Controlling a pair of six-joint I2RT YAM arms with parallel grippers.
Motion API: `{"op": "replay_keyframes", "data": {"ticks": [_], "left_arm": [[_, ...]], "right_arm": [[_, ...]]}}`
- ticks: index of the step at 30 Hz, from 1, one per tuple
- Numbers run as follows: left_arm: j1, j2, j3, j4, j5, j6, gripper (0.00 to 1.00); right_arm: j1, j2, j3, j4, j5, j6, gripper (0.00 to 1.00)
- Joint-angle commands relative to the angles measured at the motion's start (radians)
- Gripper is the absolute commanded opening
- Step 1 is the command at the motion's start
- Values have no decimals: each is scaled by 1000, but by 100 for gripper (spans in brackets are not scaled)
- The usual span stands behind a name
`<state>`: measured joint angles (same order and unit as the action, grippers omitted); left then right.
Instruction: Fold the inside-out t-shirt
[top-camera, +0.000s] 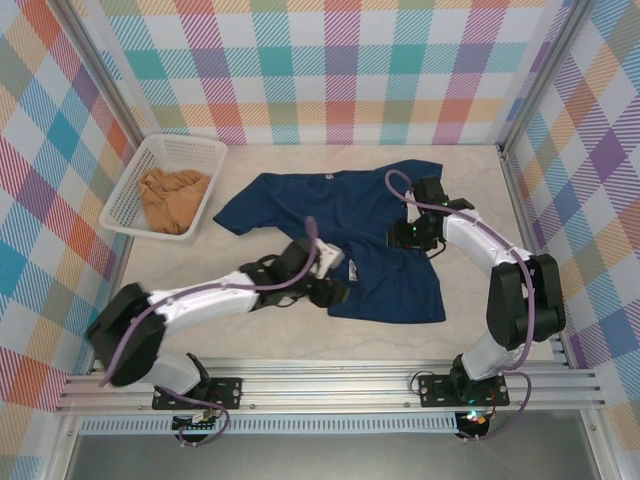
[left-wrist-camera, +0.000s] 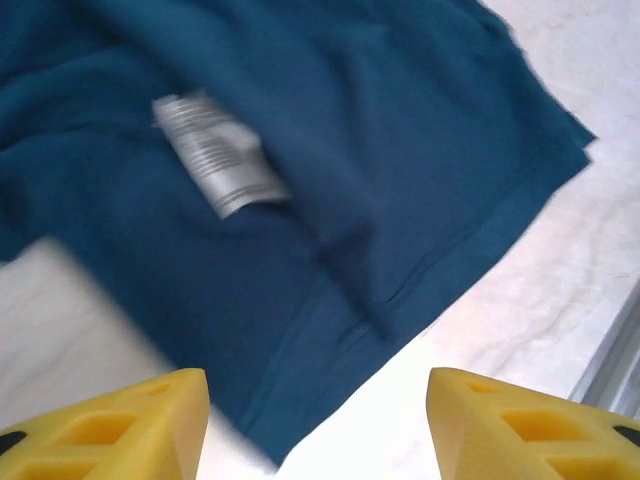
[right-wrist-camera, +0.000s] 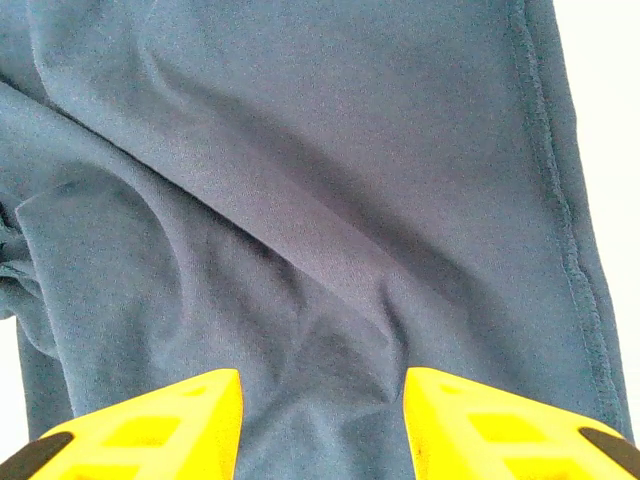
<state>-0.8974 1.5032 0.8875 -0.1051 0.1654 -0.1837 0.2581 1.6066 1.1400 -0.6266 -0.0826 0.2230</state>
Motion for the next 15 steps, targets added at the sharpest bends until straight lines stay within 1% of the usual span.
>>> {"op": "replay_keyframes", "data": {"ticks": [1,5,7,14,15], "left_arm": [[-64,149,93,20,2,28,58],[-80,280,174,6,8,12,54],[-80,321,207,-7,6,12,49],[-81,377,249,-1,47,0,21],[-80,385,255,-5,49,0,16]], "right_arm": [[-22,-45,-21,-33,17,-16,47],[-39,-89,-46,-25,15,-19,48],[-38,-98,-52,-28,13,-20,48],[-41,-117,-70,-26,12,-22,48],[-40,-118,-69,-26,9,-22,48]]}}
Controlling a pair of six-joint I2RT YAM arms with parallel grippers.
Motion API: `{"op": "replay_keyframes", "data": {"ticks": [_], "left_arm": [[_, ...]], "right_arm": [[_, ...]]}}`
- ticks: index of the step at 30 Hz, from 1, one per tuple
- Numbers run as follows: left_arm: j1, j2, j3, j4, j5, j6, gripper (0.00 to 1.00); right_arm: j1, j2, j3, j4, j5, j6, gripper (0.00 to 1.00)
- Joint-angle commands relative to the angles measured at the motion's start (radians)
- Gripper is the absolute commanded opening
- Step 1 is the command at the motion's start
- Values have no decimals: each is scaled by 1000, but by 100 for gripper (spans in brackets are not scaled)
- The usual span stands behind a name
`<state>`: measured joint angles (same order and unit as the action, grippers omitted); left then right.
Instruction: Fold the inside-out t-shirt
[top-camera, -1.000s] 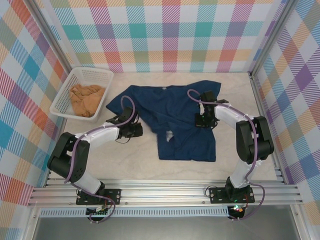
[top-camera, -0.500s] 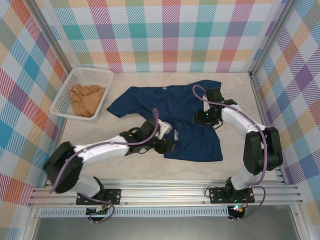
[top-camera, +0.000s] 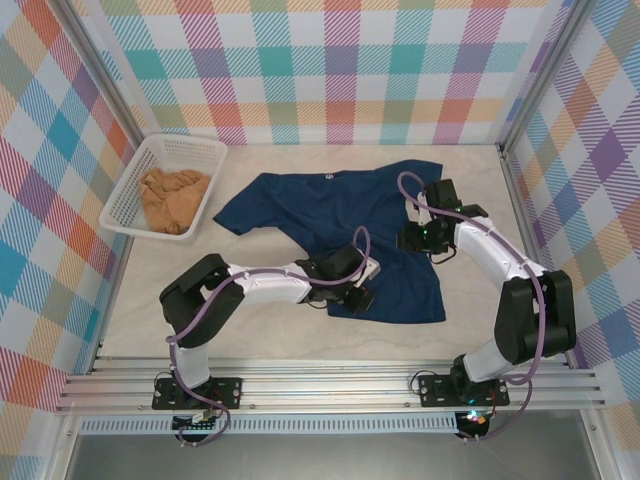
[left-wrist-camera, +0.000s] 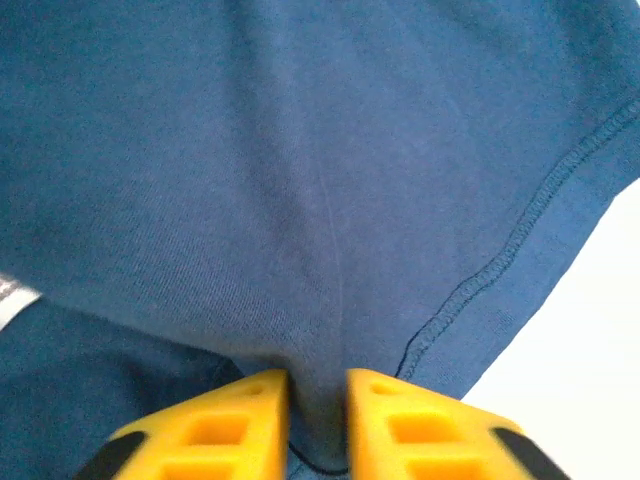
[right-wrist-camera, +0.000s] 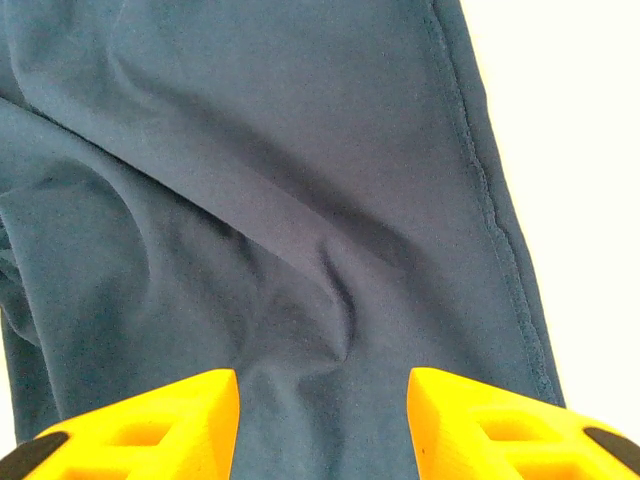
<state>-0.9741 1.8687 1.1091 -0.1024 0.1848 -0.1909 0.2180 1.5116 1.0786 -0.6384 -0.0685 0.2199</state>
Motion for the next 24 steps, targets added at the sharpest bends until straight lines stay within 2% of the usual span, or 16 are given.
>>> {"op": "replay_keyframes", "data": {"ticks": [1,5,8,13,15,18,20,24], "left_arm": [[-4,22,38,-8,30,6,12],[1,6,52,-2,23,-6,0],[37,-60,36,27,34,-86,0],[136,-203,14,95,109,-274,0],[152,-222,46,59,110,-300,0],[171,-217,97,-4,135,-321,0],[184,-215,117,-22,156,-340,0],[201,-211,164,-61,187,-372,0]], "right_arm": [[0,-25,-7,-14,-7,-18,48],[-1,-63,-17,-14,-17,-7,48],[1,-162,-53,19,-51,-7,48],[43,-448,-243,196,-247,-19,49],[131,-562,-340,271,-242,-43,49],[233,-645,-456,383,-226,-39,49],[302,-665,-531,482,-207,-41,48],[473,-609,-659,699,-54,-92,40]]}}
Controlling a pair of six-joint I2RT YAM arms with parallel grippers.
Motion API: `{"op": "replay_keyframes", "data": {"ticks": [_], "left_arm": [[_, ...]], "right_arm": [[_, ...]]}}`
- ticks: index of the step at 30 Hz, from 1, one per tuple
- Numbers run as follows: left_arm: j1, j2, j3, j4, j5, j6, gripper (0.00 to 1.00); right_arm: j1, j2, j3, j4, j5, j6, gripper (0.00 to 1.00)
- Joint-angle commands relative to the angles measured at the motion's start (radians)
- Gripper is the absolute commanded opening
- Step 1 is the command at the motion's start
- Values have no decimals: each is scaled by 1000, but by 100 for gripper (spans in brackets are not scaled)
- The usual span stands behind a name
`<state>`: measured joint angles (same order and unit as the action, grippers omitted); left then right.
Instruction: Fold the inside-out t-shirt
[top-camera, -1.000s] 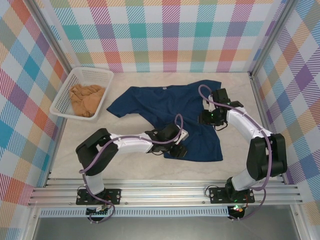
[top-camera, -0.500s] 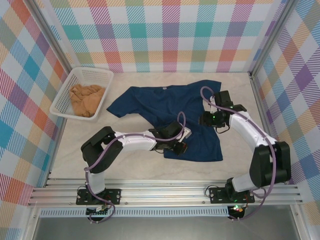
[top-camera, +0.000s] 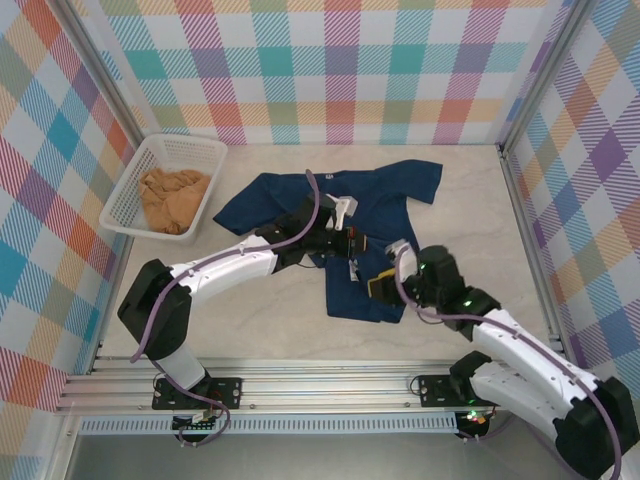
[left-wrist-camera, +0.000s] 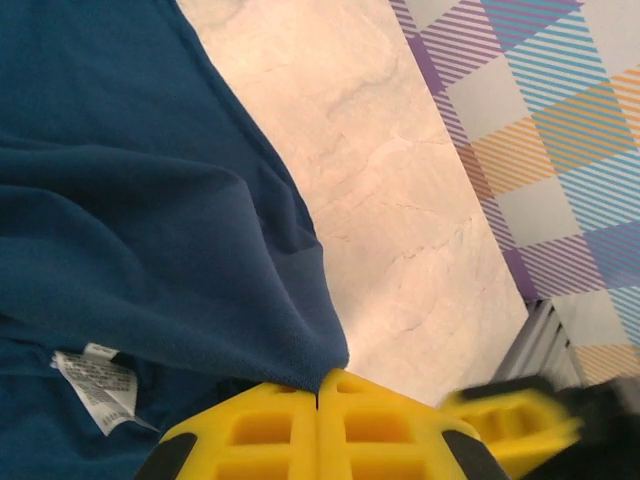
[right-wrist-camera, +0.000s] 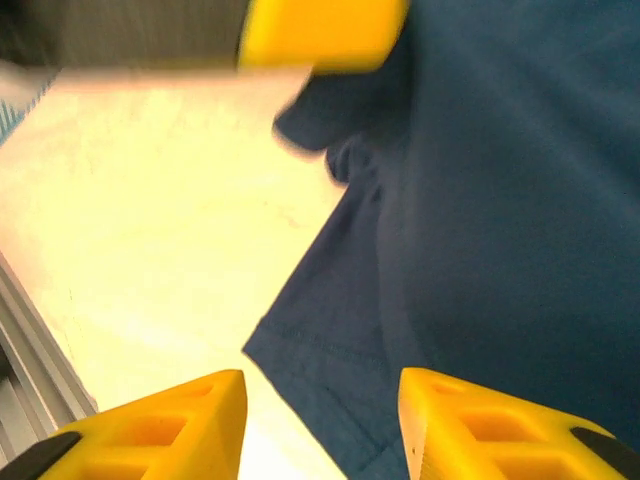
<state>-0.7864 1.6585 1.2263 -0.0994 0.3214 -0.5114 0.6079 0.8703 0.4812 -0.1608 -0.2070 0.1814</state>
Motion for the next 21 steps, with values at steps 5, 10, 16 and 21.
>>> {"op": "replay_keyframes", "data": {"ticks": [5,10,16,21], "left_arm": [[13,7,124,-101,112,-82,0],[13,-23,153,-129,123,-87,0],[13,-78,165,-209,88,-44,0],[12,-90,168,-212,112,-28,0]], "right_arm": [[201,170,-120,425,226,-81,35],[225,268,-132,497,388,-66,27],[166,132,-148,385,543,-3,20],[79,74,-142,275,565,65,17]]}}
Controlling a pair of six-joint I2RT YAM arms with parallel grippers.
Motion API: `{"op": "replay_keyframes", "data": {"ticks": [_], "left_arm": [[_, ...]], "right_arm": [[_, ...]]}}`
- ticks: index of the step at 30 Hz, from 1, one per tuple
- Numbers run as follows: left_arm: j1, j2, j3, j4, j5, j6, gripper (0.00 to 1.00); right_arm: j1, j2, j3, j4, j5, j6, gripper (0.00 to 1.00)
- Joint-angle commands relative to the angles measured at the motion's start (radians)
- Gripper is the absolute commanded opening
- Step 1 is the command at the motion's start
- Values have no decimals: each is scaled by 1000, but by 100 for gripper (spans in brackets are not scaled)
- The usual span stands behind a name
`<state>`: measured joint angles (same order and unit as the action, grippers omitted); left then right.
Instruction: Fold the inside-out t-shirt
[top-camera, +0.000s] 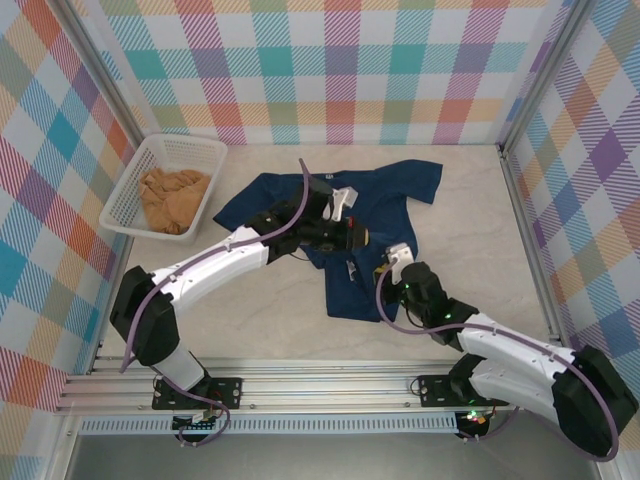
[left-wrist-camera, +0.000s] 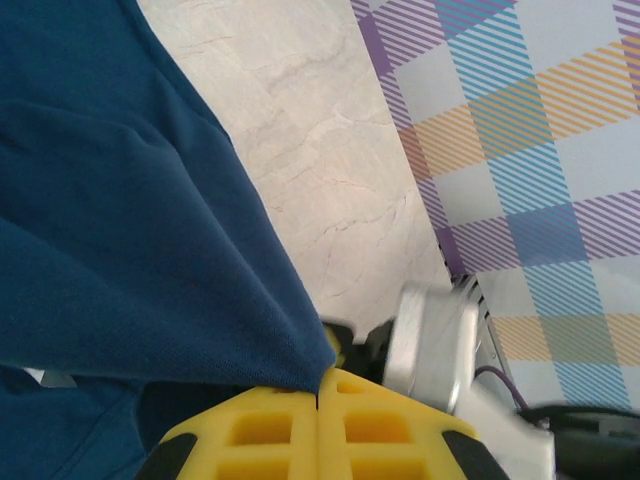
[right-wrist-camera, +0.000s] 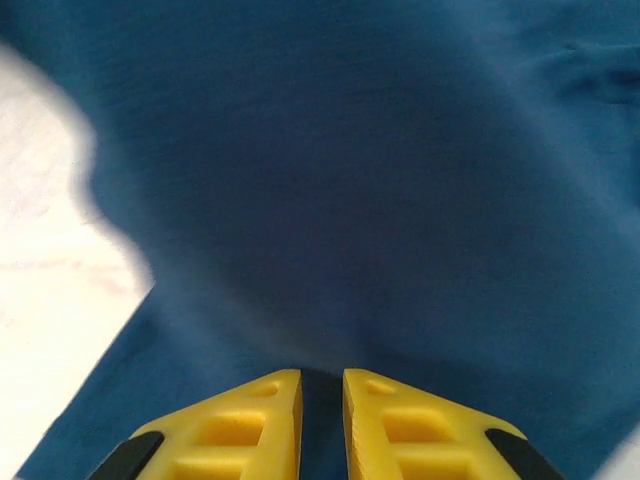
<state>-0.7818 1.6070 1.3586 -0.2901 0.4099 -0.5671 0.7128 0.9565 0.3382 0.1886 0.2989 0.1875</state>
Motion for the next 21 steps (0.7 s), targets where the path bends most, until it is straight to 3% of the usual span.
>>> {"op": "replay_keyframes", "data": {"ticks": [1,3,5,8,11,14,19,21], "left_arm": [[5,-39,38,-21,28,29,0],[2,-35,42,-17,38,31,0],[-2,-28,49,-17,32,27,0],[-4,-11,66,-32,7,27,0],[-5,0,69,-32,-1,25,0],[-4,5,72,-28,-1,17,0],[-4,10,79,-29,-3,15,0],[-4,11,80,-32,-7,14,0]], "right_arm": [[-36,-10,9,-87,70,70,17],[-53,-3,41,-141,98,102,15],[-55,-11,56,-161,50,85,18],[-47,-70,25,-148,-171,42,41],[-2,-115,-14,-155,-230,45,55],[47,-98,-40,-136,-189,62,62],[62,54,-14,-52,-131,60,65],[77,124,17,-57,-54,68,64]]}}
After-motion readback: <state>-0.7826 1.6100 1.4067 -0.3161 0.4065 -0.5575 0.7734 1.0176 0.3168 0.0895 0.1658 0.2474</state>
